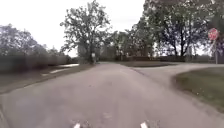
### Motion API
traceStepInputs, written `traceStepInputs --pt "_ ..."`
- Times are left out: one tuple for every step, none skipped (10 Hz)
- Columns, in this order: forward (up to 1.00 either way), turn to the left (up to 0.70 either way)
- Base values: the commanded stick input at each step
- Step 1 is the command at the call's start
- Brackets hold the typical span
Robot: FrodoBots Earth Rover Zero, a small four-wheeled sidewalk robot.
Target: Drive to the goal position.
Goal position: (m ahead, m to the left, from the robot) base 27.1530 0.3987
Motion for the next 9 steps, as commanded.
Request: traceStepInputs --pt "1.0 0.0" --pt "1.0 0.0" --pt "1.0 0.0" --pt "1.0 0.0" --pt "1.0 0.0" --pt "1.0 0.0" --pt "1.0 0.0" --pt "1.0 0.0" --pt "1.0 0.0"
